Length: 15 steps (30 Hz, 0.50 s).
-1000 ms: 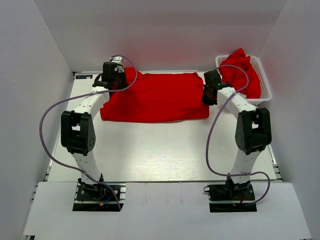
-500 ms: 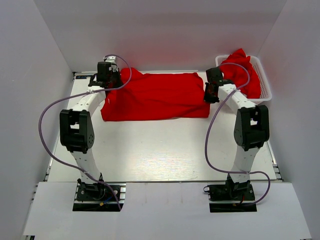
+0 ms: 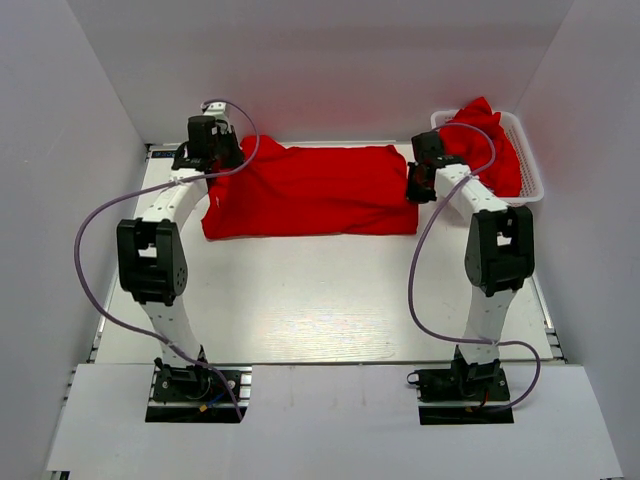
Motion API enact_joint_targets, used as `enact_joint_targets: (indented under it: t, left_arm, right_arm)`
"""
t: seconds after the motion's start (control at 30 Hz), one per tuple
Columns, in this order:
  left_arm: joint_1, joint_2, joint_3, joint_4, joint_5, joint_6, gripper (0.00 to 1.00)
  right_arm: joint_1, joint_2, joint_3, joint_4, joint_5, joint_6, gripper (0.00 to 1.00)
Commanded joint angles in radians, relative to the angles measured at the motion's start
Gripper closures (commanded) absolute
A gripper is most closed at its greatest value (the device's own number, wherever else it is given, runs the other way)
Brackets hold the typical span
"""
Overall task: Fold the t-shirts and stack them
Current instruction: Fold the flattened tshirt in 1/3 of the way
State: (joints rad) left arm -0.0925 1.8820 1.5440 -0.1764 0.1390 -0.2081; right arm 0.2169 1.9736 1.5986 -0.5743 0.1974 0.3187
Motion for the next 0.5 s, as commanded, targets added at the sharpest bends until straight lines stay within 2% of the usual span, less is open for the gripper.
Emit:
enact_joint_targets:
  t: [0.0,0.13,0.17,0.2,0.23,0.27,0.3,0.33,0.37,0.4,0.47]
  left_arm:
    - [0.008,0.072,0.067,0.029,0.048,0.021,1.00]
    - [0.017,0.179,0.126,0.106,0.074,0.039,1.00]
    - [0.017,0.205,0.145,0.106,0.074,0.039,1.00]
    - [0.017,0.262,0.210,0.106,0.059,0.039,1.00]
    - [0.017,0.291,0.252,0.060,0.059,0.039,1.00]
    - [0.017,0.317,0.334,0.031,0.028,0.039,0.99]
    - [0.017,0.342,0.376,-0.003,0.010,0.027,0.87]
    - [0.017,0.379,0.413,-0.062,-0.012,0.027,0.68]
    - [0.026,0.390,0.444,-0.083,-0.031,0.009,0.30]
    - [0.027,0.390,0.479,-0.083,-0.032,0.009,0.04]
    - [0.027,0.390,0.493,-0.093,-0.032,0.000,0.00]
  right_arm:
    - [-0.011,0.040,0.066,0.007,-0.004,-0.017,1.00]
    - [-0.019,0.109,0.121,0.004,0.011,-0.004,1.00]
    - [-0.024,0.132,0.142,-0.001,0.013,-0.003,0.97]
    - [-0.025,0.154,0.158,-0.005,0.017,0.002,0.86]
    - [-0.031,0.160,0.200,-0.022,0.013,0.002,0.82]
    - [-0.031,0.174,0.211,-0.025,0.017,0.000,0.71]
    - [-0.033,0.183,0.221,-0.029,0.019,0.005,0.62]
    - [-0.034,0.183,0.240,-0.038,0.016,0.005,0.55]
    - [-0.033,0.173,0.247,-0.038,0.011,-0.004,0.47]
    - [-0.033,0.171,0.253,-0.036,-0.005,-0.007,0.33]
    - [-0.031,0.145,0.253,-0.018,-0.029,-0.038,0.12]
